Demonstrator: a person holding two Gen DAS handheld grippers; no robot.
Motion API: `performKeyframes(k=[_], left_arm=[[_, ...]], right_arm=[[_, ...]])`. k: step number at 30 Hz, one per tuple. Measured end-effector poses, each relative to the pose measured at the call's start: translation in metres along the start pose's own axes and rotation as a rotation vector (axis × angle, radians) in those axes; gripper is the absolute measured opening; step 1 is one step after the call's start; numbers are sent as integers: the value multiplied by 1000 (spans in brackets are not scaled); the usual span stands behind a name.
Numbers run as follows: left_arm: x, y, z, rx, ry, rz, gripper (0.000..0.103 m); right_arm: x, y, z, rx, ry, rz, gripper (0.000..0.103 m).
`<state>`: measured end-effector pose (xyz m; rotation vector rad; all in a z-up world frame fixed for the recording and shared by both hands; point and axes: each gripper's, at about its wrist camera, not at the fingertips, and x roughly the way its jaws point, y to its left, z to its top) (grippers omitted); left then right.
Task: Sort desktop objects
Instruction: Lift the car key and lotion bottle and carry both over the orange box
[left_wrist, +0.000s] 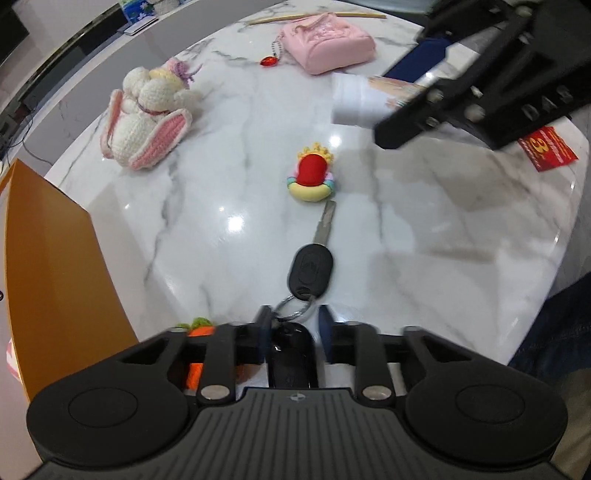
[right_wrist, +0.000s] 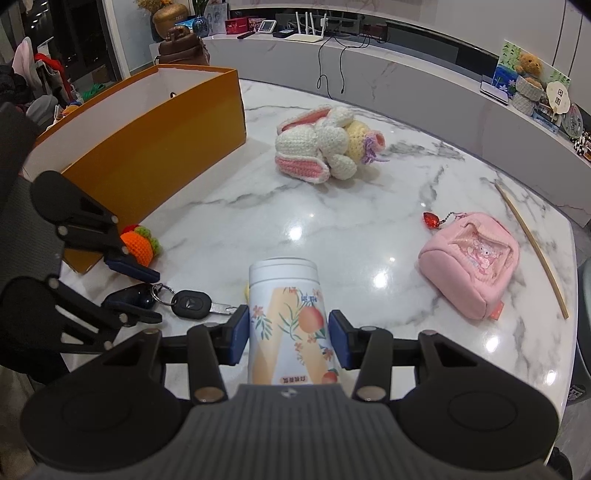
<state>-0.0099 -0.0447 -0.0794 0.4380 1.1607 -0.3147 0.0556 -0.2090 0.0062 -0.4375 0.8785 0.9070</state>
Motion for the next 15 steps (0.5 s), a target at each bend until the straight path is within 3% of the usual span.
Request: performKeyframes(k=[2, 8, 15], left_arm=[[-2, 4, 3, -19, -5, -11, 4], [-9, 3, 6, -10, -33, -28, 4], [-49, 21, 12, -117, -194, -30, 4]], right_arm=[[0, 0, -1, -2, 1, 0, 48], [-2, -1, -2, -2, -2, -3, 49], [-9, -4, 1, 15, -18, -11, 47]])
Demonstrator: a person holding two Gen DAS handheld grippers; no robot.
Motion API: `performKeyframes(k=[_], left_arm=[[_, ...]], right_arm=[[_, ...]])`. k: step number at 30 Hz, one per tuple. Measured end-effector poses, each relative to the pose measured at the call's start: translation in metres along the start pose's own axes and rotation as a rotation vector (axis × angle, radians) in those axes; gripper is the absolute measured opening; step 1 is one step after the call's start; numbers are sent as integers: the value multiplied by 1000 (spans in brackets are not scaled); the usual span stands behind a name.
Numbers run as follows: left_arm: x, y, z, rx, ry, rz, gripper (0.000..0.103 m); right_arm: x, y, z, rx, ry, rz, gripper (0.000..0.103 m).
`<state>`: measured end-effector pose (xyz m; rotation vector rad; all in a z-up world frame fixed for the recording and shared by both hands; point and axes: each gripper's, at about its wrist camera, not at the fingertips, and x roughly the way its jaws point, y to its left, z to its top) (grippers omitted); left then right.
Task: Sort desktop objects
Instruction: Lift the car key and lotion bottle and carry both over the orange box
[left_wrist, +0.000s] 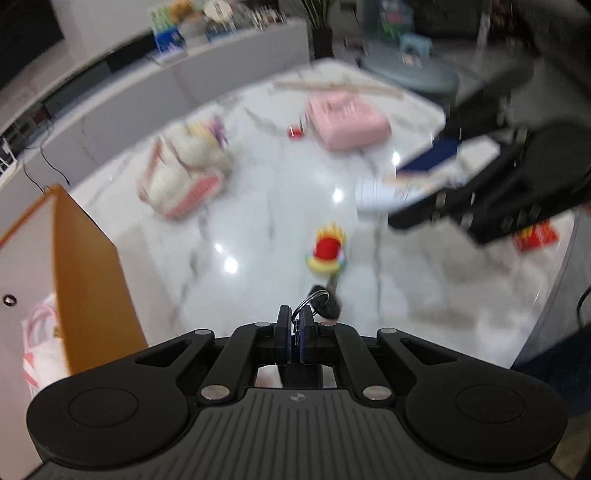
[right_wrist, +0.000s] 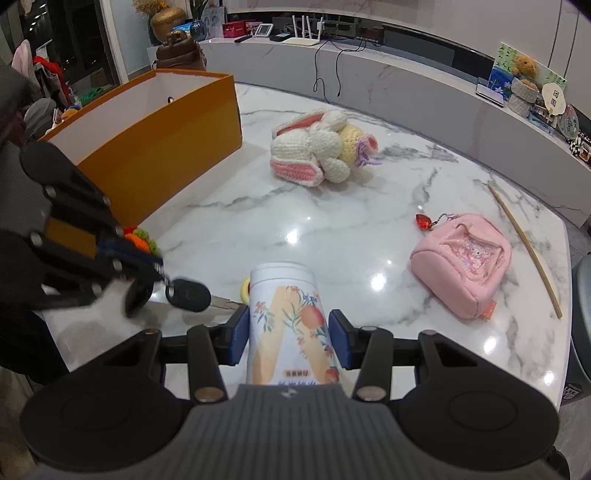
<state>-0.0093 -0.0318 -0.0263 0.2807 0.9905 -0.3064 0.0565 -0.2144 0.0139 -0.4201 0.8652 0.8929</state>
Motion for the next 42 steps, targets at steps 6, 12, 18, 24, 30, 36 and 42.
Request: performKeyframes(k=[6, 12, 18, 24, 30, 36, 42], left_arm=[[-18, 8, 5, -33, -64, 5, 4], [-23, 13, 2, -46, -70, 3, 4], [-39, 22, 5, -93, -118, -31, 4], [-59, 35, 13, -131, -179, -36, 4], [-83, 53, 19, -181, -251, -35, 4], [-111, 86, 14, -254, -319, -4, 4], [-132, 126, -7, -344, -350, 42, 4]], right_arm=[[-1, -1, 6, 17, -6, -8, 27], [2, 0, 5, 18, 14, -4, 27], [-4, 5, 11, 15, -7, -14, 26], [-14, 14, 28, 9, -46, -20, 26], [-27, 27, 55, 7, -115, -12, 26], [-39, 51, 89, -19, -191, 3, 26], [-42, 89, 123, -70, -255, 51, 26]])
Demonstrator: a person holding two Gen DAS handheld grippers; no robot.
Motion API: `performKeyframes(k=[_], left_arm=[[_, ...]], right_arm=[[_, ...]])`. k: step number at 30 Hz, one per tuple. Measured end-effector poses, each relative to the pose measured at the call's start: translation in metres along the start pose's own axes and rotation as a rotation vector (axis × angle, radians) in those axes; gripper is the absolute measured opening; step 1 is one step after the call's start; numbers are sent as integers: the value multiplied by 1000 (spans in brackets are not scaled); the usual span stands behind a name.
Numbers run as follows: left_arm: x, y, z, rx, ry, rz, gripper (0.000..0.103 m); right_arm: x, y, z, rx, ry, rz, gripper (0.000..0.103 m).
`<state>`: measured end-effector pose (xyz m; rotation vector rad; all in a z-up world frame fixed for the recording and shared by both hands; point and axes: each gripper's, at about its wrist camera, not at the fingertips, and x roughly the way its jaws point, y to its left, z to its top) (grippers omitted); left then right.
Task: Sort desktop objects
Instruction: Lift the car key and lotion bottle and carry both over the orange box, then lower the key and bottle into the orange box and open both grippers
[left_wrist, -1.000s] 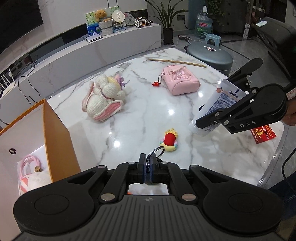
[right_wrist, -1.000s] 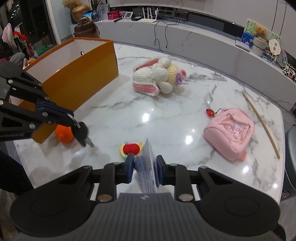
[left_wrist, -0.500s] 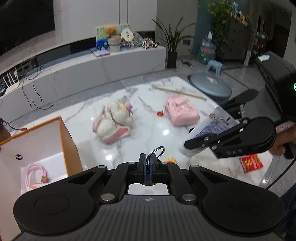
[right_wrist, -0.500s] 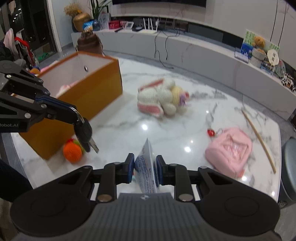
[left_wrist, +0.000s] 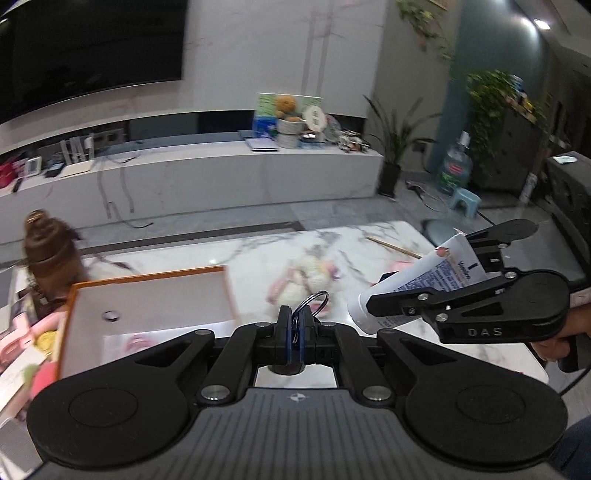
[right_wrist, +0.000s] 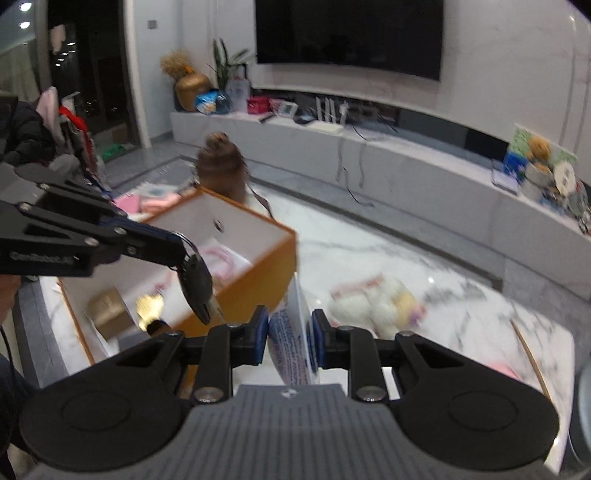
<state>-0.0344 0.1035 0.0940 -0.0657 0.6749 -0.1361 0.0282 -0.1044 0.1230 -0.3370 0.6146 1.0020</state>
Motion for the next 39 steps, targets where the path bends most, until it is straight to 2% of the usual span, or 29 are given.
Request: performKeyframes(k=[9, 14, 21, 28, 39], left_arm=[[-21, 53, -16, -64, 2, 76, 4], [-25, 78, -28, -105, 18, 103, 4], [-5, 108, -44, -143, 104, 159, 4], [14, 115, -52, -140, 173, 172, 4], [36, 134, -64, -164, 257, 185, 4]], right_arm=[[37, 65, 34, -80, -11, 97, 26], [66, 88, 42, -102, 6, 118, 26], [116, 100, 41, -126, 70, 53, 27], [161, 101, 39, -146, 130, 11, 26], [200, 108, 36, -152, 166, -18, 27]])
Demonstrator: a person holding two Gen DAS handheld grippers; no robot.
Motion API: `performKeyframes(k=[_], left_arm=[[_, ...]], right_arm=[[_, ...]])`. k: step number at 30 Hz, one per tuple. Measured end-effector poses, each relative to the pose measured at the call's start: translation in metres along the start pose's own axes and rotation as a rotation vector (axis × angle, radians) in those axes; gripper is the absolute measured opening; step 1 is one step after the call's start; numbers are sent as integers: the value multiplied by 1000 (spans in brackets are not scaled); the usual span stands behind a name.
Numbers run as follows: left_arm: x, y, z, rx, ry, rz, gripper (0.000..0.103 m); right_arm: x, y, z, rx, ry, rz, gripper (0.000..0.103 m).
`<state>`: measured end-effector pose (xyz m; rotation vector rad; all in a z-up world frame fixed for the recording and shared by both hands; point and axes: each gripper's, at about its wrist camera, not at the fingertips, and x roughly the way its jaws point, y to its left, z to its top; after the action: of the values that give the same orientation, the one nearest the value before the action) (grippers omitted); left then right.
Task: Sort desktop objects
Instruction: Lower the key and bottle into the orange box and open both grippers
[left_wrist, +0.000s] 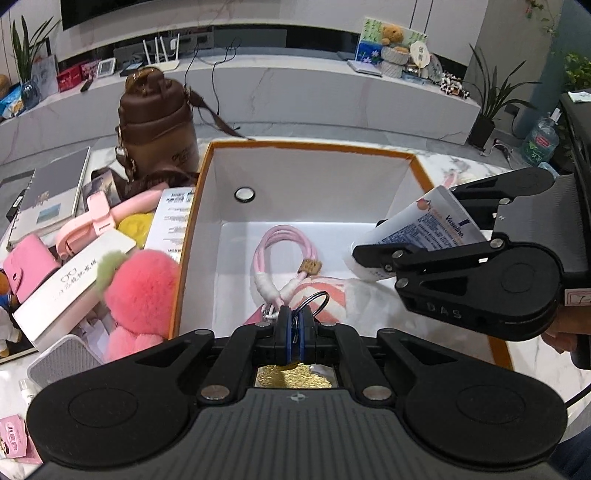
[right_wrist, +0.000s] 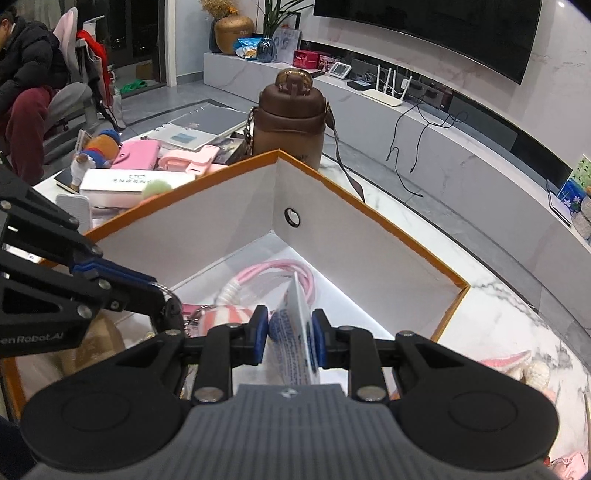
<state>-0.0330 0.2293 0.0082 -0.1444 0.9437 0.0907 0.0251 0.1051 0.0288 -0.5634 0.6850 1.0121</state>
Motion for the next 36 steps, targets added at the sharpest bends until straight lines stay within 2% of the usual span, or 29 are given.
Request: performKeyframes(k=[16, 21, 23, 28, 29, 30, 33, 36], left_arm=[[22, -1, 5, -14, 44, 36, 4], [17, 7, 7, -46, 25, 58, 4], [15, 8, 7, -52, 19, 61, 4], [13, 7, 8, -47, 15, 63, 6], [13, 6, 9, -47, 14, 66, 13], [13, 5, 10, -49, 14, 73, 25], [10, 6, 12, -67, -3, 91, 47], [3, 7, 14, -83, -29, 83, 51]], right_arm=[[31, 21, -1, -142, 58, -144, 27], [26, 15, 2, -96, -15, -208, 28], [20, 9, 4, -53, -42, -190, 28], [17, 6, 4, -19, -44, -161, 28], [17, 5, 3, -16, -45, -159, 28], [16, 6, 3, -16, -47, -159, 29], [10, 7, 3, -17, -68, -150, 33], [1, 5, 3, -8, -98, -136, 40]])
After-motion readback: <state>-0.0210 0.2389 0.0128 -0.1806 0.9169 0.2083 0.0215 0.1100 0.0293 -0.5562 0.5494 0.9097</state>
